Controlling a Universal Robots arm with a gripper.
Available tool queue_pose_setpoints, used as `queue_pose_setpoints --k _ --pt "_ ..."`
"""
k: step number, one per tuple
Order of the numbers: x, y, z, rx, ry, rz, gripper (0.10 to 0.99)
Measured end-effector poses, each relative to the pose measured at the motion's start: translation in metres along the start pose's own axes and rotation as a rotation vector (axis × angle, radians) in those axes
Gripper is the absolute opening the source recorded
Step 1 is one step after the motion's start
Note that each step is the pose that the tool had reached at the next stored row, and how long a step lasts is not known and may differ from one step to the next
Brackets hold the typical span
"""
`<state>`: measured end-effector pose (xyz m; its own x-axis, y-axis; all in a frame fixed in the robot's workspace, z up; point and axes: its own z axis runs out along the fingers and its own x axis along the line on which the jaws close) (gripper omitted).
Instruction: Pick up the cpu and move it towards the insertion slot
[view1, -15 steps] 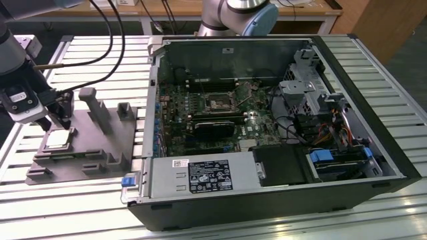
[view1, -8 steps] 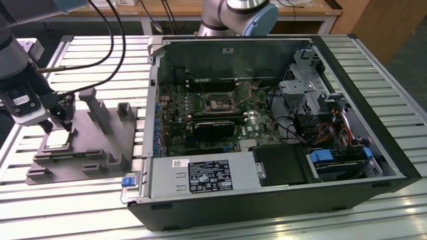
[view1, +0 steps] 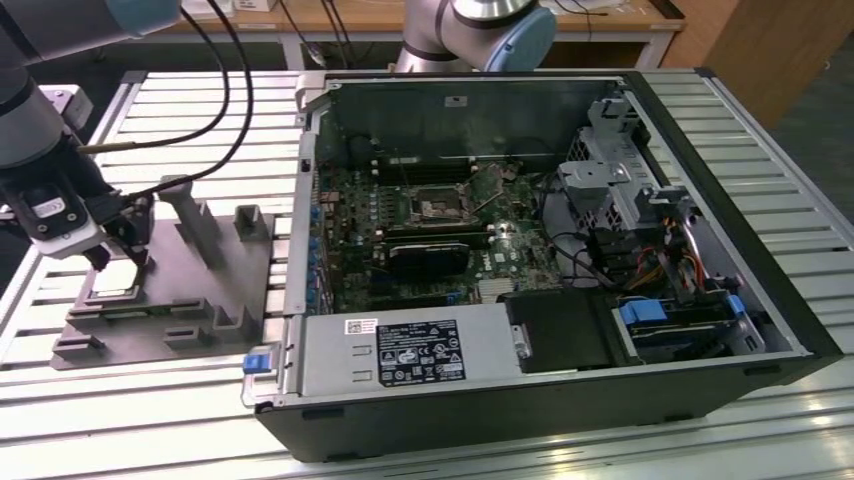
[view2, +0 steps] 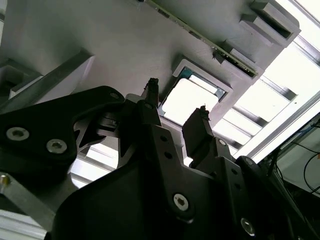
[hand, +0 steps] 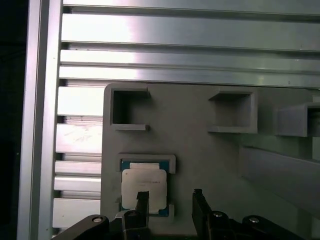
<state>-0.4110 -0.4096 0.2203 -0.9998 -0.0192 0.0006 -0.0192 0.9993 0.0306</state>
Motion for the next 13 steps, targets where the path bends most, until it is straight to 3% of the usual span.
queue_pose_setpoints --k 9,10,11,13 --pt "0.0044 -0.0028 0.0087 0.000 -0.0001 -0.002 0.486" --pt "0.0062 -0.0029 0.0094 0.000 -0.0002 -0.002 0.541" --pt "0.0080 -0.0029 0.0102 0.000 -0.0004 -0.002 0.541" --pt "0.0108 -0.0029 0.0125 -0.001 -0.0006 -0.002 0.659"
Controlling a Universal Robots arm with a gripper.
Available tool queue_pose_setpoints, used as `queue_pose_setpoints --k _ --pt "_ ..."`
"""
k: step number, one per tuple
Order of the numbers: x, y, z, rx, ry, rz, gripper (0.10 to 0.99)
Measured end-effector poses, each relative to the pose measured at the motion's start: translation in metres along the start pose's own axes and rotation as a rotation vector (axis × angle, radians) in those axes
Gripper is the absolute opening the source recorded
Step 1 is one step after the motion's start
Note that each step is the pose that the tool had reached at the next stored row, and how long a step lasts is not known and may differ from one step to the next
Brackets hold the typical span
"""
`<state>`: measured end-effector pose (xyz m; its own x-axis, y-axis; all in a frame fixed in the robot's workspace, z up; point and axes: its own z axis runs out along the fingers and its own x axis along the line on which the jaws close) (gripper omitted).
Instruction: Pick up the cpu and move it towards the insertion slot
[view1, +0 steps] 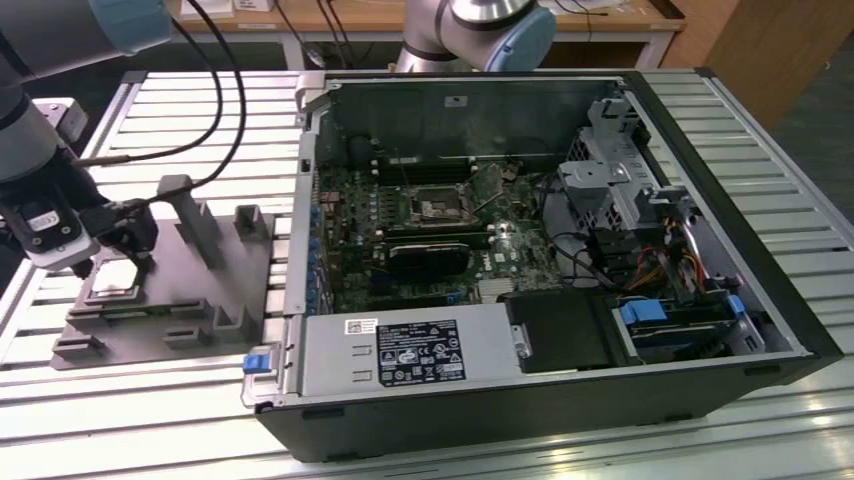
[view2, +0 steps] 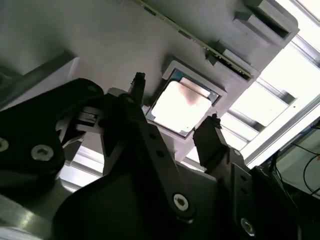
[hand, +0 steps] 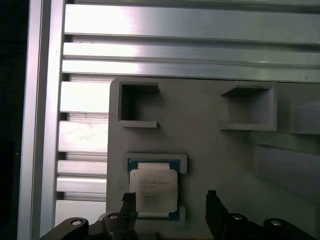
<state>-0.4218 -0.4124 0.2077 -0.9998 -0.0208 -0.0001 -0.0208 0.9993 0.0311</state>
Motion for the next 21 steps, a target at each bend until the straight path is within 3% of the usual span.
queue_pose_setpoints --k 1,2,17,21 --pt "0.0014 0.0000 0.0014 -0.001 -0.0002 0.000 0.659" --pt "0.0028 -0.0001 0.0029 -0.002 -0.0001 0.000 0.725" --pt "0.0084 -0.0006 0.0238 -0.017 -0.0004 0.000 0.725" --pt "0.0094 -0.0004 0.0260 -0.017 -0.0004 0.000 0.647"
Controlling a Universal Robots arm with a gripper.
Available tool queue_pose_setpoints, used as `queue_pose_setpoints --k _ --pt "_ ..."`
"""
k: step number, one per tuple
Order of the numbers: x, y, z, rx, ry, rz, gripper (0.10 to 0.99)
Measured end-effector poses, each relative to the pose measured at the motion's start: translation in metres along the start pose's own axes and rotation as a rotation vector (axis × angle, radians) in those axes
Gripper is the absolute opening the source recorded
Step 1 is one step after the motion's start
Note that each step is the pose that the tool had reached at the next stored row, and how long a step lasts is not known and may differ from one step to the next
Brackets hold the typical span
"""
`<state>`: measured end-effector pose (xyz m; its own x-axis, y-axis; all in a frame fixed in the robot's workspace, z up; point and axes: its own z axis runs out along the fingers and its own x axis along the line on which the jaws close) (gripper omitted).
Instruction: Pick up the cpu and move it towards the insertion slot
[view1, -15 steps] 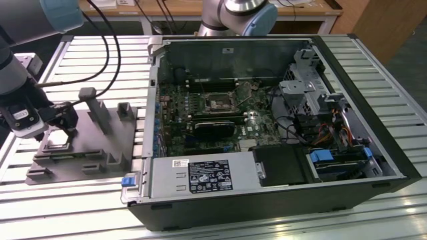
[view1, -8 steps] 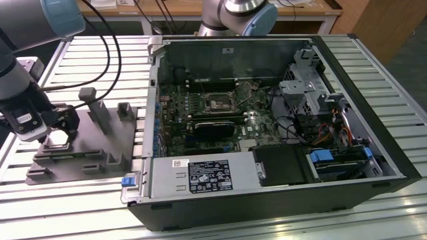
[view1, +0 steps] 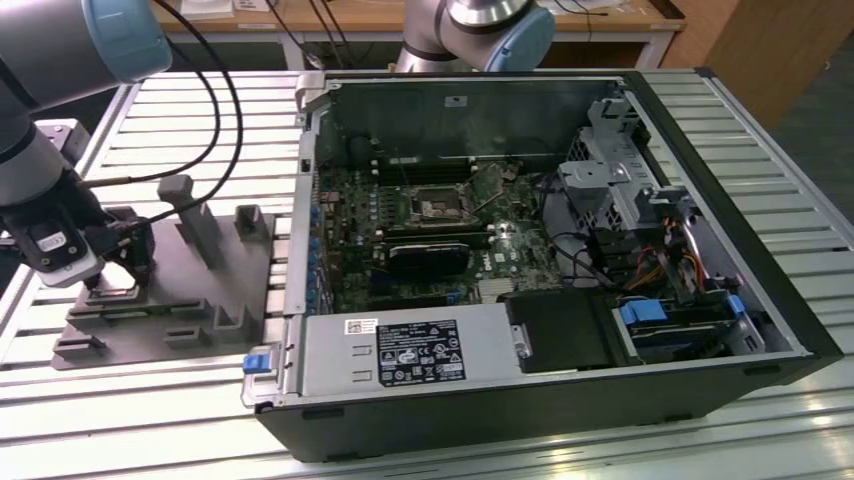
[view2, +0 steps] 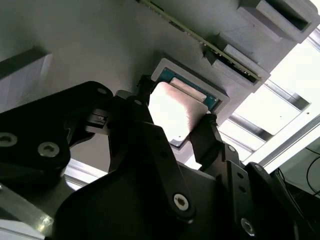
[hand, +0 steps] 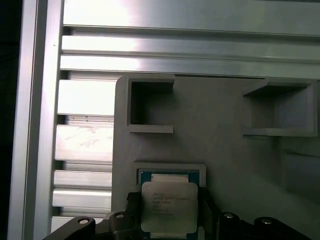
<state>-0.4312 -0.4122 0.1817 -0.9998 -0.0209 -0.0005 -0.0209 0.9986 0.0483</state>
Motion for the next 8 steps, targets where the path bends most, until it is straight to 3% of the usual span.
queue_pose_setpoints --k 1,8 --pt "0.0001 0.0000 0.0004 0.000 -0.0001 0.000 0.580" --pt "0.0004 0.0000 0.0011 0.000 0.0001 0.000 0.545"
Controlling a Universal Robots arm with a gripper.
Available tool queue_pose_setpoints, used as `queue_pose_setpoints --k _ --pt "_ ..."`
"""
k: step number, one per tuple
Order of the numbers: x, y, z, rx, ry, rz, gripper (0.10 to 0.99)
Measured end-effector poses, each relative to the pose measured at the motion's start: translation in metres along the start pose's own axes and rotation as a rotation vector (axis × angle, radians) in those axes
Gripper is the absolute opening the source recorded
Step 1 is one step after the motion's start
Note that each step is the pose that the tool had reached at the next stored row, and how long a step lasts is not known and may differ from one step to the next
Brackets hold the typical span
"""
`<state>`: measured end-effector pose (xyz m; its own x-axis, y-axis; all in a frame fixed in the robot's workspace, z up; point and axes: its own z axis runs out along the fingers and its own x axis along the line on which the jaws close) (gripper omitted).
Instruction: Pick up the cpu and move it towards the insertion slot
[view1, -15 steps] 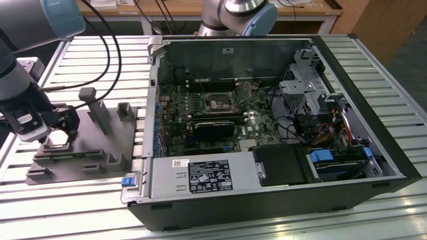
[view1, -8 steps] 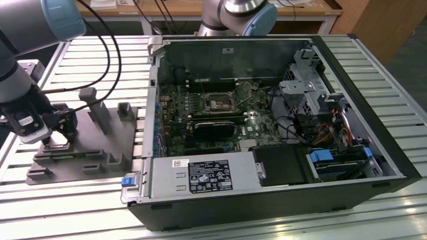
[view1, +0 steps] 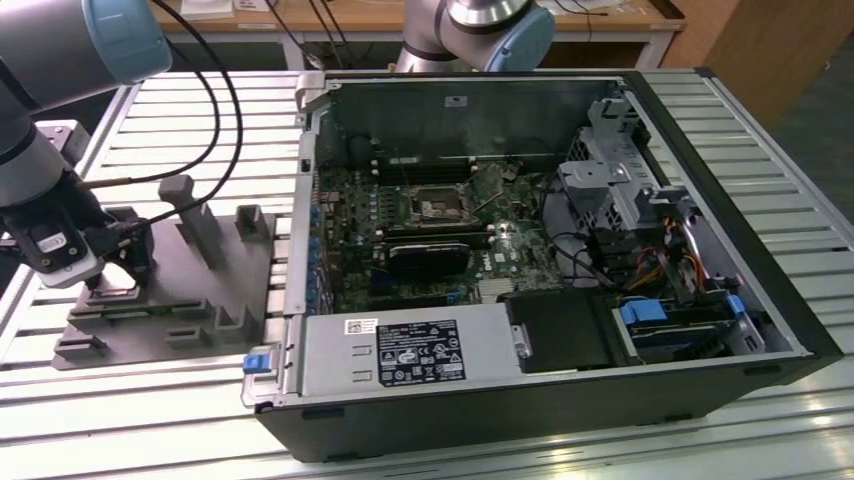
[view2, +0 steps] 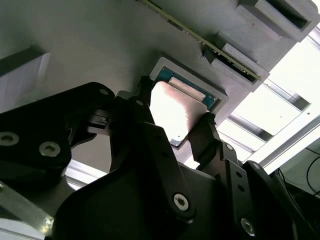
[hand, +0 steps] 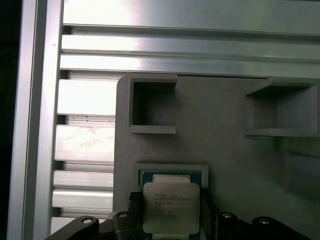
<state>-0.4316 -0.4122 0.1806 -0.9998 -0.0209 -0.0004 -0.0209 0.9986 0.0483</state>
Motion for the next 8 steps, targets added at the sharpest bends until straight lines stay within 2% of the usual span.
queue_pose_setpoints --k 8 --pt "0.0000 0.0000 -0.0002 0.000 -0.0003 0.000 0.545"
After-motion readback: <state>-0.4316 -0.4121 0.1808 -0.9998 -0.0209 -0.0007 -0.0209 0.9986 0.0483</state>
